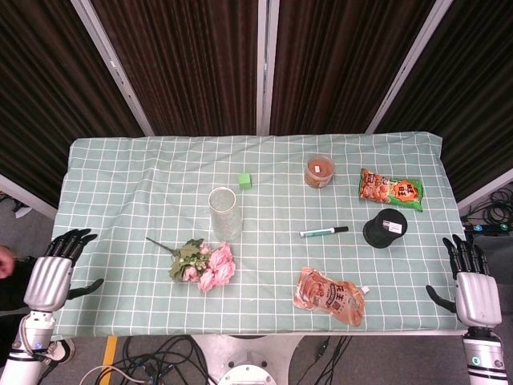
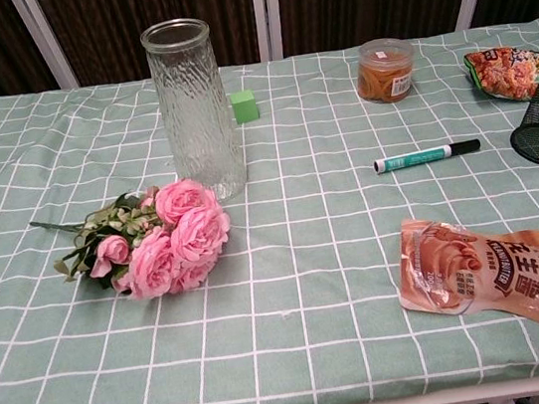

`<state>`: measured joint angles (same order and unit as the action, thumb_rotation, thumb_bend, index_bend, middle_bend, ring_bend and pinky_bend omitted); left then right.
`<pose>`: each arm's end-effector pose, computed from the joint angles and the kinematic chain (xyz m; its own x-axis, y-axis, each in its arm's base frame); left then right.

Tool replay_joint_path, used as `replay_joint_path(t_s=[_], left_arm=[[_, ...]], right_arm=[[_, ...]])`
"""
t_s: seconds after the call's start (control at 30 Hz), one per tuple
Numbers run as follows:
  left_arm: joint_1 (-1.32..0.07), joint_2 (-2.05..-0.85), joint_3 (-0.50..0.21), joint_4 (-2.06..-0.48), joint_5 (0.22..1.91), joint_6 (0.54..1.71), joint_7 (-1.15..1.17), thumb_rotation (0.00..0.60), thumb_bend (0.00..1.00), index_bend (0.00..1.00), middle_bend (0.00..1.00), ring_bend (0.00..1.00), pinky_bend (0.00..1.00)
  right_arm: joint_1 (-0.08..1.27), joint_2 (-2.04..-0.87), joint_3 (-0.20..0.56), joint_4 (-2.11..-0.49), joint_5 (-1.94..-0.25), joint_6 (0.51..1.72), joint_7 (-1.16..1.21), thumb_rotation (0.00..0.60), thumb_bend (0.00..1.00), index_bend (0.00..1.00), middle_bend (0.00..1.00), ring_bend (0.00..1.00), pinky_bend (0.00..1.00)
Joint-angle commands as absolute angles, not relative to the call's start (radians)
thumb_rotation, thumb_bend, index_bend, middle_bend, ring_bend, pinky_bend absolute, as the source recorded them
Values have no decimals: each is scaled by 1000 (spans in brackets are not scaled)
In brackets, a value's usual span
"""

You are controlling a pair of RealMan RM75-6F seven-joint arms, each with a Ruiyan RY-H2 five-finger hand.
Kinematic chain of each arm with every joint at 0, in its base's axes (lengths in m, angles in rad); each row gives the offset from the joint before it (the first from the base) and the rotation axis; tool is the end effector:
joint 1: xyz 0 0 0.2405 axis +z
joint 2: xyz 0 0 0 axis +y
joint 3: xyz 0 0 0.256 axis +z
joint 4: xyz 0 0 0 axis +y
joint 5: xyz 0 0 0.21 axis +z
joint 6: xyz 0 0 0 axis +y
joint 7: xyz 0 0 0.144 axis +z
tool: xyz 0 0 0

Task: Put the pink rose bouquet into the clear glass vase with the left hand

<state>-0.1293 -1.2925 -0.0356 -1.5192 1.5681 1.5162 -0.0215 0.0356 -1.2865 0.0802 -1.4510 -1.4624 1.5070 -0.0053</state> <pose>-0.2935 0.1909 0.1099 0.3032 -0.0203 0.9527 0.9455 -0.1180 -0.3034 -0.3369 -0.1718 0.1285 0.3906 0.0296 0.9201 -0.9181 0.0848 0.3871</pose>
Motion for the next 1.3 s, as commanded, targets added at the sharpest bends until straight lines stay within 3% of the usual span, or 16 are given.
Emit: replay_joint_path(t_s=[0.03,0.7,1.3], left_arm=[[-130,-1292,-36,-1521,1569,1517,-21,600,0,185,137,101,167],[-207,-1300,-27,-1503,1628,1437,-91,600,0,185,114,96,165],[-463,-1480,-23,-1409,1713,1164,-83,600,0,120,41,47,146]], right_arm=[[36,-1286,80,-1451,-1462,1506,-5,600,101,0,0,0,0],[56,-1250,106,-1535,-1494,1535,-55,600,101,0,0,0,0],[59,-1252,104,-1533,-1453,1508,-62,600,101,0,0,0,0]])
